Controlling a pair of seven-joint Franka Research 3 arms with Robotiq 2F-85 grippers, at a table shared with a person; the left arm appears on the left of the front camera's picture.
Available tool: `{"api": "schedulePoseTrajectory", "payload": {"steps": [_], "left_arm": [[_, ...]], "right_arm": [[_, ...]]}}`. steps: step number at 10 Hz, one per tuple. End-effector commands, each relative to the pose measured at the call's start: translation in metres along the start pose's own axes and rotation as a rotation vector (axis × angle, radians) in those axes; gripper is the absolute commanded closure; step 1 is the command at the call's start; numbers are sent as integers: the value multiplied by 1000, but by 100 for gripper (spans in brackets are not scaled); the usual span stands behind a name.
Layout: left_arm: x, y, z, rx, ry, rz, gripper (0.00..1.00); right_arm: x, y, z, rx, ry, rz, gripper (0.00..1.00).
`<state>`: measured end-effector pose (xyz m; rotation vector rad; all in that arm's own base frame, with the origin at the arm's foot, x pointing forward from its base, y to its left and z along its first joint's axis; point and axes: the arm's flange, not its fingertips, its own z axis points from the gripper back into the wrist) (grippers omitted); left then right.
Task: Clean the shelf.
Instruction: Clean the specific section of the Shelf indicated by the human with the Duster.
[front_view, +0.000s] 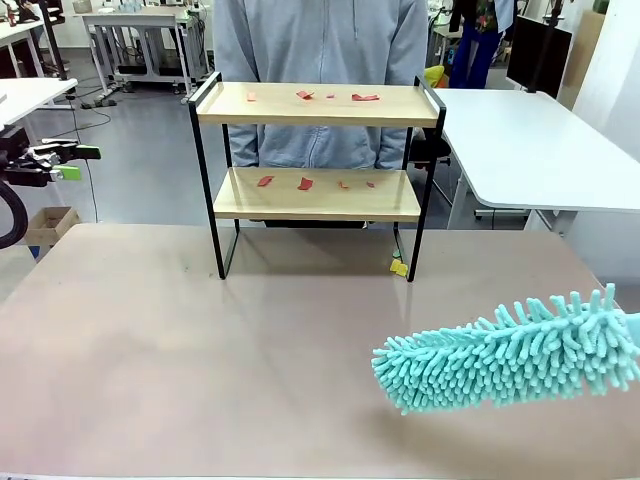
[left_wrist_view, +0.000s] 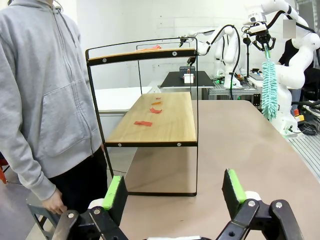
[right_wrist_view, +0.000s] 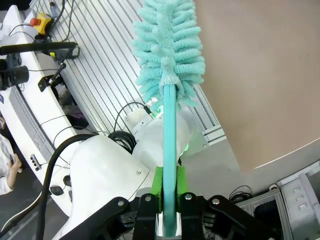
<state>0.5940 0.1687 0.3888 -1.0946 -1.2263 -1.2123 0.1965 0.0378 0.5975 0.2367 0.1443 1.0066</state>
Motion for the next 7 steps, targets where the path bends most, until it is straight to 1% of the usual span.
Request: {"api": "schedulePoseTrajectory", "payload": {"steps": [1,7], "left_arm": [[1,-1,0,-8,9,-15,0],[1,-1,0,-8,9,-15,0]], "right_arm": [[-1,2,3,2,-5,4,87],[-1,2,3,2,-5,4,87]]}}
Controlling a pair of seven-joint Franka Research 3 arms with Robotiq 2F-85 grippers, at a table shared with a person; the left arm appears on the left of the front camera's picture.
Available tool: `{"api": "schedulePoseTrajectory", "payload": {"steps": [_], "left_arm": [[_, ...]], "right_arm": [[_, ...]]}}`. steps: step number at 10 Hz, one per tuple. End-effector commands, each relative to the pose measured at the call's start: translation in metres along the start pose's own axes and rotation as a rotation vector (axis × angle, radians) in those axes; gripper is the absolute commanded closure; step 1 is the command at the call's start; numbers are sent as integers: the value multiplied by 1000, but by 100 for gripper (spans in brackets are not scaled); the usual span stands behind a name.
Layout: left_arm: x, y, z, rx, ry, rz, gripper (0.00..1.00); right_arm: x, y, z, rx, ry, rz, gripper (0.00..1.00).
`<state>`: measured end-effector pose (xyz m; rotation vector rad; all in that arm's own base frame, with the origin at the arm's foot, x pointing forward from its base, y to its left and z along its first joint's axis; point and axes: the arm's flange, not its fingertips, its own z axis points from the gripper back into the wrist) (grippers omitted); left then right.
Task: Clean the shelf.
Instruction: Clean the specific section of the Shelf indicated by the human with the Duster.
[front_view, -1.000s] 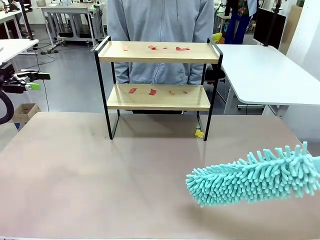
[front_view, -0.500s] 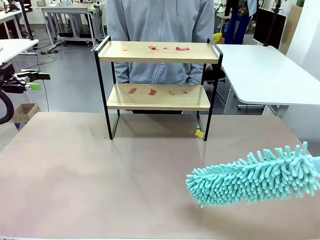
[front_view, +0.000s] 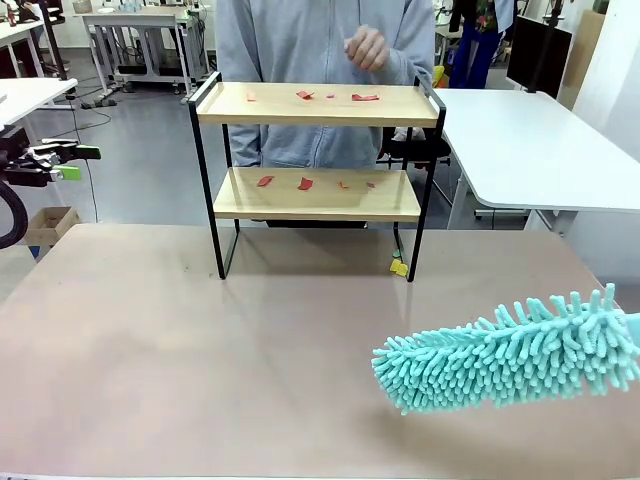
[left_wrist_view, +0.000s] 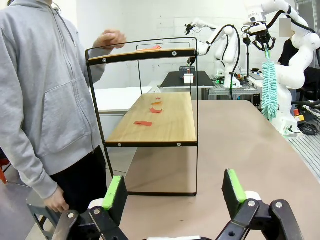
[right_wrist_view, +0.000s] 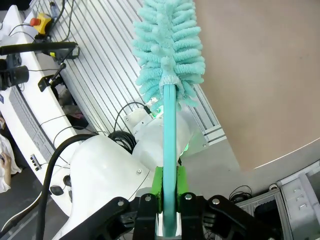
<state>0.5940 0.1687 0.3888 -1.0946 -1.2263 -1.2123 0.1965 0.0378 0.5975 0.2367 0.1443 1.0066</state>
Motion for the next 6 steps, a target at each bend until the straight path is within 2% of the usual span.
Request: {"api": "schedulePoseTrajectory", "payload": {"steps": [1,6], "left_arm": [[1,-1,0,-8,9,-15,0],[1,-1,0,-8,9,-15,0]], "right_arm": [[-1,2,3,2,-5,4,87],[-1,2,3,2,-5,4,87]]}}
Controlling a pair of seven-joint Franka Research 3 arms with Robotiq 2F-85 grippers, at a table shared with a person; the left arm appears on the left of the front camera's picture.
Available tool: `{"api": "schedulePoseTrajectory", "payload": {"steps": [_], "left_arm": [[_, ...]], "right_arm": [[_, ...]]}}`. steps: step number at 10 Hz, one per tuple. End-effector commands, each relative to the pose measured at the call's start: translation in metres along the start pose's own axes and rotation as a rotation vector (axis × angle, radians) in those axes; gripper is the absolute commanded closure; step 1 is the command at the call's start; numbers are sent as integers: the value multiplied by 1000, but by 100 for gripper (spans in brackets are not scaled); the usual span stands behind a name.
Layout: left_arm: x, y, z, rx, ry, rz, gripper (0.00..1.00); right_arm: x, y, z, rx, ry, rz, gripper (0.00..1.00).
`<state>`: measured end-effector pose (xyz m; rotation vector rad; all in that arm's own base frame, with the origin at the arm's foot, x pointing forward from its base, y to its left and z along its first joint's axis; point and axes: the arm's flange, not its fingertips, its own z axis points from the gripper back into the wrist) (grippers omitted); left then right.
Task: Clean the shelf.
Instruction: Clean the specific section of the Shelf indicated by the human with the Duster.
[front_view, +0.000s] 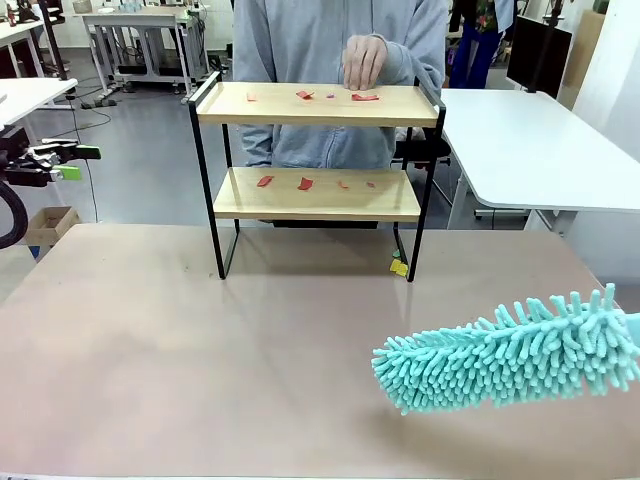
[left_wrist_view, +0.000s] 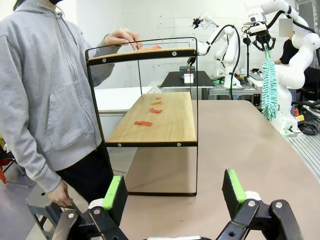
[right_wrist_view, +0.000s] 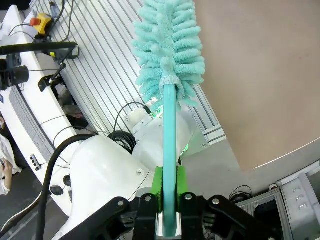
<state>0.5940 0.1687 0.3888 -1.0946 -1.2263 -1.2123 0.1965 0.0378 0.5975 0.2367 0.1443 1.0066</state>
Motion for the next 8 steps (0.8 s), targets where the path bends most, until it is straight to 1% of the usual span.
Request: {"api": "schedulePoseTrajectory", "payload": {"steps": [1,8], "left_arm": [[1,-1,0,-8,9,-15,0],[1,-1,0,-8,9,-15,0]], "right_arm": [[-1,2,3,2,-5,4,87],[-1,2,3,2,-5,4,87]]}}
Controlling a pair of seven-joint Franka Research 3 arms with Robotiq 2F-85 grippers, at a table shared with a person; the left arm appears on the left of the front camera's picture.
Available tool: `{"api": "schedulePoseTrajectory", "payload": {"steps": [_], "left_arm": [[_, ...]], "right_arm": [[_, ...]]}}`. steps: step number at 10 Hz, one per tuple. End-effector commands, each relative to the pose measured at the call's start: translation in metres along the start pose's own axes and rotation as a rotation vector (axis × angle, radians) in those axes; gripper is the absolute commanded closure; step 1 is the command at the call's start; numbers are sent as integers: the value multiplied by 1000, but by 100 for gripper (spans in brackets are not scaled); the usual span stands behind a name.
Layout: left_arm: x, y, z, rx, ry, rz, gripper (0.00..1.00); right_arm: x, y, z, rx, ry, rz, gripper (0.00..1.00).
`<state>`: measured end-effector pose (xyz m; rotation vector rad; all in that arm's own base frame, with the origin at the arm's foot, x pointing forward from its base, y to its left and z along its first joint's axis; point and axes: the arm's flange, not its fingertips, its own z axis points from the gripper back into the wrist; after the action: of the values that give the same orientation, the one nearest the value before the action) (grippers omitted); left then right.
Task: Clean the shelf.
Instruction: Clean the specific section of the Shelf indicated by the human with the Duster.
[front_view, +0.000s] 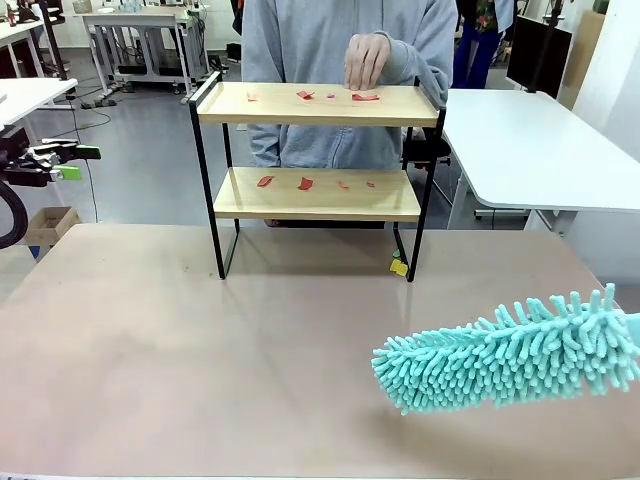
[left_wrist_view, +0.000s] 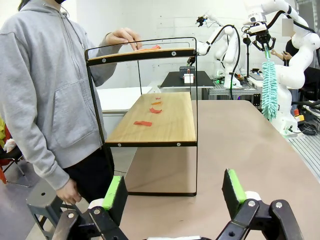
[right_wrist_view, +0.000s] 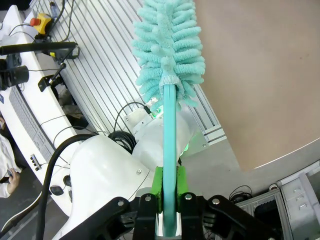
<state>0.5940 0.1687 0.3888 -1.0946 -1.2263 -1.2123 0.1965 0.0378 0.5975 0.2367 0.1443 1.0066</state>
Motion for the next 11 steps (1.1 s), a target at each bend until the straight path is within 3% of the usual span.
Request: {"api": "schedulePoseTrajectory", "payload": {"steps": [1,3,6,8,11], "left_arm": [[1,-1,0,-8,9,-15,0],[1,-1,0,-8,9,-15,0],[1,-1,0,-8,9,-15,0],[1,-1,0,-8,9,-15,0],[1,-1,0,-8,9,-15,0]], "right_arm": [[0,0,0,0,0,0,87],[37,18,35,-47,-108,-17,87],[89,43,77,20,-362,-37,87],[137,89,102,-25,-485,-147,87],[201,128,120,-97,-557,-423,87]]}}
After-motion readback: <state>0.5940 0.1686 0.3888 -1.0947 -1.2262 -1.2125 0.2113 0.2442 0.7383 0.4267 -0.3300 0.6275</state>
